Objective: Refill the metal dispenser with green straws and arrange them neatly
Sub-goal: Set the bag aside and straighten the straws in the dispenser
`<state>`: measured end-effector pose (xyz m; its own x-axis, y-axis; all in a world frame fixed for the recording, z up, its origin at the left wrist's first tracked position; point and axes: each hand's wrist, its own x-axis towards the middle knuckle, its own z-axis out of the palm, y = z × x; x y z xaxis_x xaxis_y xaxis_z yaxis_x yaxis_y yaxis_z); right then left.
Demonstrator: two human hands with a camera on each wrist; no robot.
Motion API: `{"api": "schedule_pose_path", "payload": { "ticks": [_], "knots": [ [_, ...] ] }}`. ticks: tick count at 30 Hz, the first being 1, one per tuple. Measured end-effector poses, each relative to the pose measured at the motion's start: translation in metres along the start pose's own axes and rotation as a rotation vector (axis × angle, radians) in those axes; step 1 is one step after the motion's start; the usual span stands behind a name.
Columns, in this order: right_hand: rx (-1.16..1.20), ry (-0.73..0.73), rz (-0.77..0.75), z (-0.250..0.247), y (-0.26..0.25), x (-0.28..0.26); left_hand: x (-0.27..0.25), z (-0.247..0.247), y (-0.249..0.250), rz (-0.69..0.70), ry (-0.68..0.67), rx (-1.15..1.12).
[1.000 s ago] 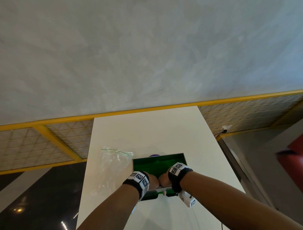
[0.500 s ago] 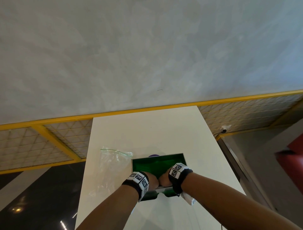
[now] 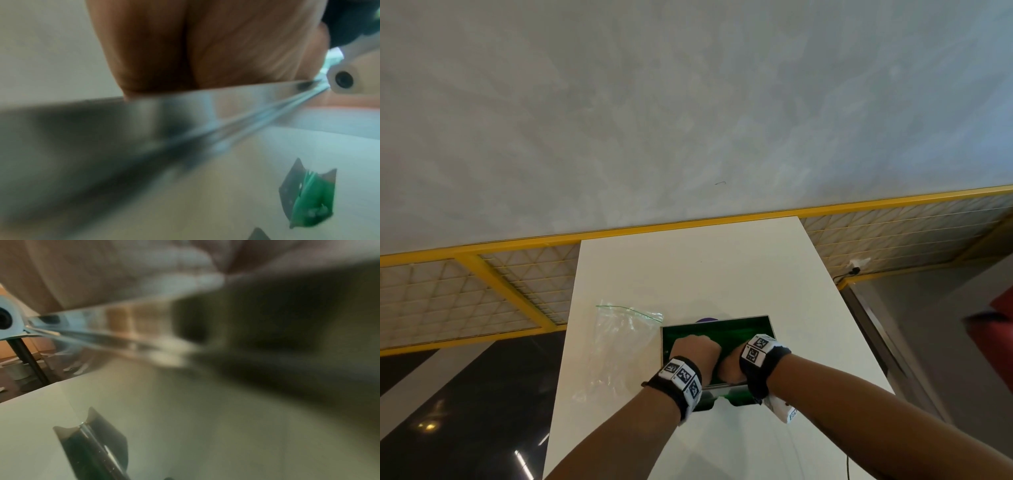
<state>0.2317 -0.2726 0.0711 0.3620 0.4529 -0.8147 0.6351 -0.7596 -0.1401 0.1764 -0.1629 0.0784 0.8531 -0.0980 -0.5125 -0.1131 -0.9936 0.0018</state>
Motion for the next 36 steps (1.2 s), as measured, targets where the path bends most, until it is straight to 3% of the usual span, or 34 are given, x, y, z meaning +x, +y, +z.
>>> {"api": "schedule_pose_path", "payload": {
  "ticks": [4,8,15,18,22,31,34,36],
  "knots": [
    [0.051,0.089,0.006,0.000,-0.001,-0.006,0.001,-0.005,0.006,0.000,-0.032,0.027],
    [0.060,0.079,-0.011,0.006,-0.001,-0.004,0.003,-0.006,0.006,-0.016,-0.062,0.014],
    [0.063,0.141,-0.054,0.005,0.007,-0.007,0.005,0.011,-0.001,-0.041,0.112,-0.053],
    [0.061,0.079,-0.030,0.006,0.007,-0.009,0.006,0.011,0.002,-0.059,0.066,-0.052],
    [0.117,0.128,-0.069,0.001,0.011,-0.016,0.009,0.010,-0.003,-0.084,-0.048,-0.058],
    [-0.328,0.074,-0.198,-0.003,0.001,-0.038,0.009,0.011,-0.007,-0.095,-0.052,-0.080],
    [-0.235,-0.045,-0.121,-0.010,-0.002,-0.034,0.008,0.012,-0.008,-0.097,-0.039,-0.080],
    [-0.039,-0.036,-0.074,-0.019,-0.005,-0.036,0.007,0.013,-0.009,-0.100,-0.016,-0.099]
  ]
}}
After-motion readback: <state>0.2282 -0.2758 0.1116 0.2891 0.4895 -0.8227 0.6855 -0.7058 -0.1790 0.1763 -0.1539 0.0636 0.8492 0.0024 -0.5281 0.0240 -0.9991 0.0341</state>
